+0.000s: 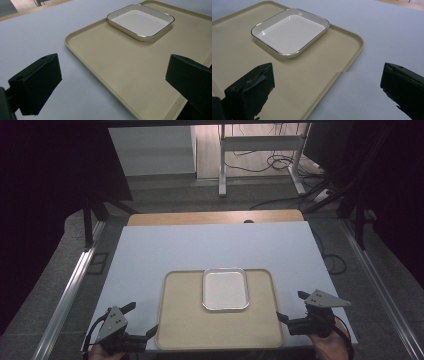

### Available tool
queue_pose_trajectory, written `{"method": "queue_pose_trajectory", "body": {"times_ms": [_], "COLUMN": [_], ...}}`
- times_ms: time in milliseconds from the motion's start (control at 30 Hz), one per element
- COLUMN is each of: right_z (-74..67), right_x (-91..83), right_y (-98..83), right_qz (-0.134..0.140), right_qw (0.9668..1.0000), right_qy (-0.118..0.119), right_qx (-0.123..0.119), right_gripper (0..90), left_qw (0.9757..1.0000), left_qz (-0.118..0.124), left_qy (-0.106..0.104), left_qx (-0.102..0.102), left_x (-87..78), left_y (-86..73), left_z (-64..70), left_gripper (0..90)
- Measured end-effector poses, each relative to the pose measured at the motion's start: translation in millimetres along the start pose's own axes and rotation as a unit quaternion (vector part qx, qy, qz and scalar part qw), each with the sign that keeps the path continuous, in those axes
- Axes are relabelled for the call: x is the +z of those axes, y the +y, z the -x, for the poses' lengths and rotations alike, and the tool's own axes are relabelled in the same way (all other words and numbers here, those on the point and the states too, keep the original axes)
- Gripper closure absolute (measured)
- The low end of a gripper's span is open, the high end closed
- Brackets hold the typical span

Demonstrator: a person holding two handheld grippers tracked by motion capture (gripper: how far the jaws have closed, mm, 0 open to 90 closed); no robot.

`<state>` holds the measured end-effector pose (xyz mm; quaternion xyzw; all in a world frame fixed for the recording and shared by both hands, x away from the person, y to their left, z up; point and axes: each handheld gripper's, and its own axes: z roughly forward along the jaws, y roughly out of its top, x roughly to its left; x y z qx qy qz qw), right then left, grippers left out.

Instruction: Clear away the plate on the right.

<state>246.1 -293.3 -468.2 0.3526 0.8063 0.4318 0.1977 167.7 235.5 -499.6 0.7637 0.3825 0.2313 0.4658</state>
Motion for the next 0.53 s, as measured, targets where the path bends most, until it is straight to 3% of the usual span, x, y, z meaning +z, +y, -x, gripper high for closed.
{"method": "queue_pose_trajectory", "body": {"times_ms": [533], "right_z": [16.1], "right_x": [-28.5], "right_y": [-18.8], "right_qz": [0.011], "right_qw": [0.9988], "right_qy": [-0.043], "right_qx": [0.022], "right_gripper": [0.0], "left_qw": [1.0], "left_qz": [0.0], "left_qy": [0.0], "left_qx": [0.0], "left_x": [0.2], "left_y": [0.3], "left_z": [-0.1], "left_gripper": [0.0]}}
